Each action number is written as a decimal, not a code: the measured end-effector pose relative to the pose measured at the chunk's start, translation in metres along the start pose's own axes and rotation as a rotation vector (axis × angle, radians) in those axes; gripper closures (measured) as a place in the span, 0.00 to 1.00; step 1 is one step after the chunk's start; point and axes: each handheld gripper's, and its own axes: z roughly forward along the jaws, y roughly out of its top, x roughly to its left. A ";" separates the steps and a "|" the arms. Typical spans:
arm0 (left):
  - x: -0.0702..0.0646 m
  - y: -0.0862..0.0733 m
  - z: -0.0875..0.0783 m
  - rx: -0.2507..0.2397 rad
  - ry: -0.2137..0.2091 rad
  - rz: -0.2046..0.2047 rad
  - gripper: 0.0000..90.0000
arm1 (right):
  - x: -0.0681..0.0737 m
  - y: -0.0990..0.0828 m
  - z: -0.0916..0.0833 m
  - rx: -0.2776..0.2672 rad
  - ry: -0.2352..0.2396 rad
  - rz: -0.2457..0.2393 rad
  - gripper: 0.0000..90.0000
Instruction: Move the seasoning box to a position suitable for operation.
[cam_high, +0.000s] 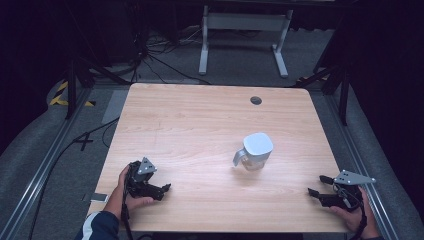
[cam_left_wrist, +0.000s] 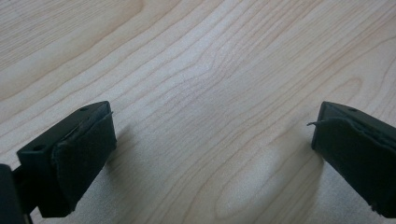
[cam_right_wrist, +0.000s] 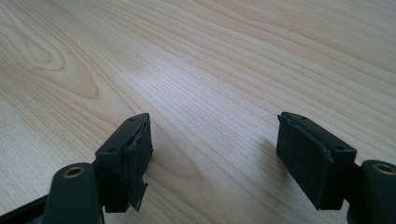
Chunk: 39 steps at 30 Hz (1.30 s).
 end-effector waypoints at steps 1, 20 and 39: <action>0.000 0.000 0.000 -0.002 0.002 0.004 0.00 | 0.000 0.001 0.001 -0.003 0.000 0.000 0.29; -0.003 0.019 0.016 0.007 -0.060 0.056 0.01 | -0.003 0.026 0.009 0.138 -0.022 0.016 0.38; -0.004 0.020 0.015 -0.027 -0.075 0.077 0.13 | 0.012 0.109 0.017 -0.009 0.119 -0.155 0.53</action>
